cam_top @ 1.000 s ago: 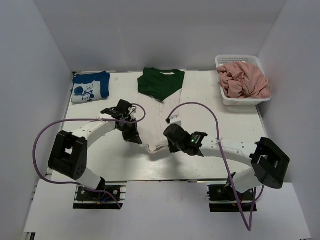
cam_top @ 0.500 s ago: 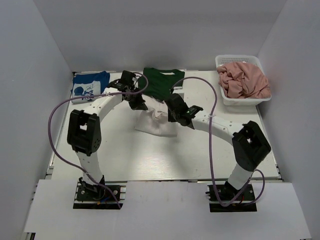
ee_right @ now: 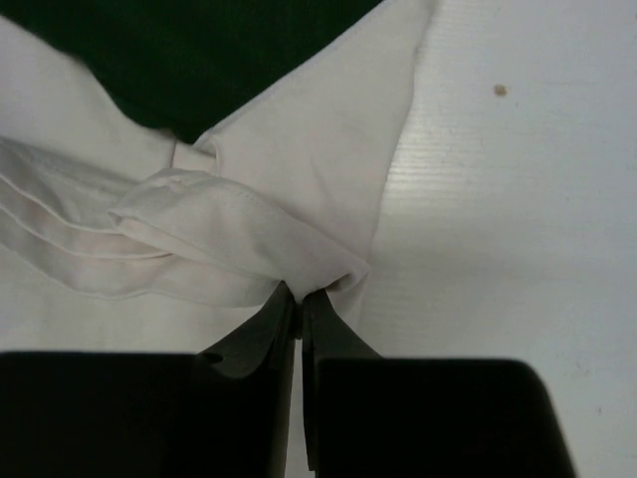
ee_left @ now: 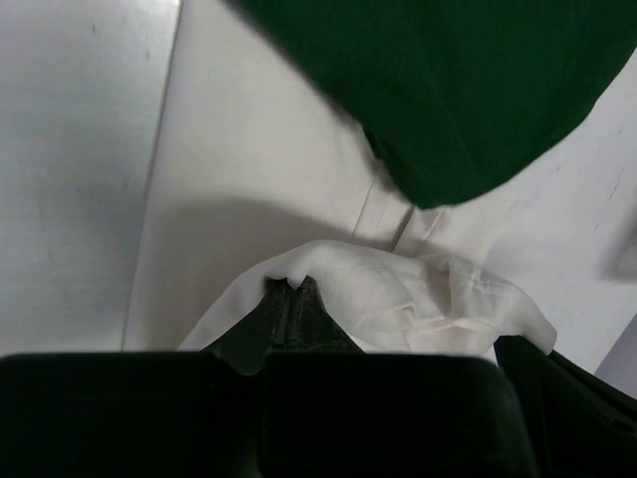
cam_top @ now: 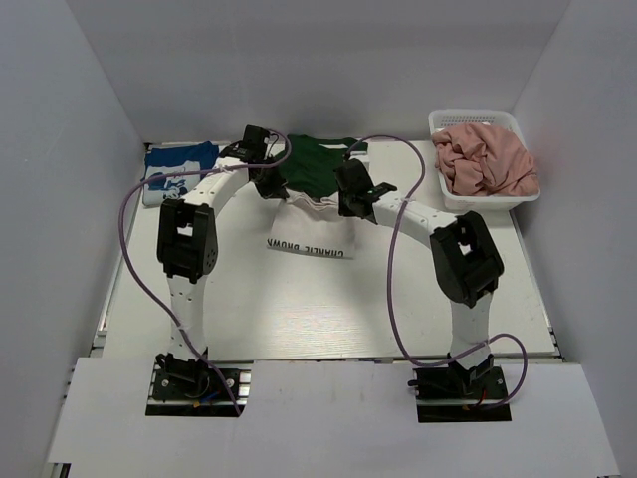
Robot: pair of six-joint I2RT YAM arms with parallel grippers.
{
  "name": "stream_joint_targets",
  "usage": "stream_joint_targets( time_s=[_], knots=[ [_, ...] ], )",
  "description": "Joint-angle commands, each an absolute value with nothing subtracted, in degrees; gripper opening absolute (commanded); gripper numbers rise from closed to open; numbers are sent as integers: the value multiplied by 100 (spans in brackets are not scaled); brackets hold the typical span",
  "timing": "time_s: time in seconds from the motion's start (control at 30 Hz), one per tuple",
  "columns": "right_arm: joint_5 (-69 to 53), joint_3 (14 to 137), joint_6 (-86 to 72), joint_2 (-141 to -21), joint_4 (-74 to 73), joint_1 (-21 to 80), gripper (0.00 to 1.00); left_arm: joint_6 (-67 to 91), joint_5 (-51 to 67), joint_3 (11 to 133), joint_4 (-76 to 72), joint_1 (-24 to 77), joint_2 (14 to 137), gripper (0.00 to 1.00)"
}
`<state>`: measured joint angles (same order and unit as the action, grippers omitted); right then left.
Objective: Fold and stack the t-shirts
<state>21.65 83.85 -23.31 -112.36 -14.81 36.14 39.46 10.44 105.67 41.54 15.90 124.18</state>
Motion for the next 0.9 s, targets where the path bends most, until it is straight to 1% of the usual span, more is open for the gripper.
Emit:
stream_joint_targets(
  time_s=[0.0,0.1,0.13,0.17,0.2,0.23,0.27,0.3,0.33,0.4,0.43,0.5,0.53,0.57,0.6,0.63,0.67,0.7,0.73,0.83,0.87],
  knots=[
    [2101,8850,-2171,-11575,-1257,3428,0,3920,817,10994,4035,1547,12594,0],
    [1996,9017,-2083,-11856,-1081,3323,0,3920,747,11248,4034,1495,12849,0],
    [1978,9122,-2074,-11891,-1081,3305,13,3920,677,11311,4034,1494,12911,2],
    [1969,9193,-2048,-11970,-1081,3287,27,3920,677,11451,4034,1433,12963,14],
    [1908,9237,-2030,-12014,-1098,3235,38,3920,677,11539,4034,1433,13016,30],
    [1881,9377,-2013,-12015,-1125,3243,58,3920,677,11636,4086,1363,13069,74],
    [1872,9413,-1960,-11980,-1195,3217,71,3920,598,11802,4174,1362,13069,96],
    [1889,9439,-1925,-11884,-1213,3217,87,3920,511,11856,4175,1310,13069,100],
    [1872,9352,-1907,-11744,-1204,3243,90,3920,510,11856,4236,1310,12878,100],
    [1811,9221,-1863,-11471,-1204,3252,90,3868,344,11620,4236,1310,12596,100],
    [1628,8950,-1837,-11304,-1178,3261,90,3867,343,11436,4149,1310,12429,100],
    [1451,8702,-1924,-10997,-1178,3270,90,3815,343,10603,3982,1310,11788,100],
    [1207,8240,-2029,-10795,-1169,3261,90,3814,343,9956,3816,1310,11569,100],
    [1126,8070,-2152,-10680,-1117,3269,90,3814,343,9601,3710,1370,11131,100],
    [1029,7503,-2240,-10461,-1012,3278,90,3814,343,9250,3605,1371,10918,100],
    [706,7288,-2328,-10241,-967,3270,90,3814,291,8620,3412,1441,10742,100],
    [607,7112,-2381,-10048,-845,3270,90,3814,368,8344,3314,1441,10584,100],
    [406,6597,-2478,-9820,-713,3261,90,3754,439,8089,3235,1441,10373,100],
    [239,6453,-2505,-9730,-660,3269,90,3753,526,7677,3095,1441,10302,100],
    [62,5916,-2601,-9571,-379,3261,90,3691,684,7296,3094,1494,10301,100],
    [-252,5811,-2628,-9589,-247,3269,90,3630,755,7243,3015,1494,10362,100]
  ],
)
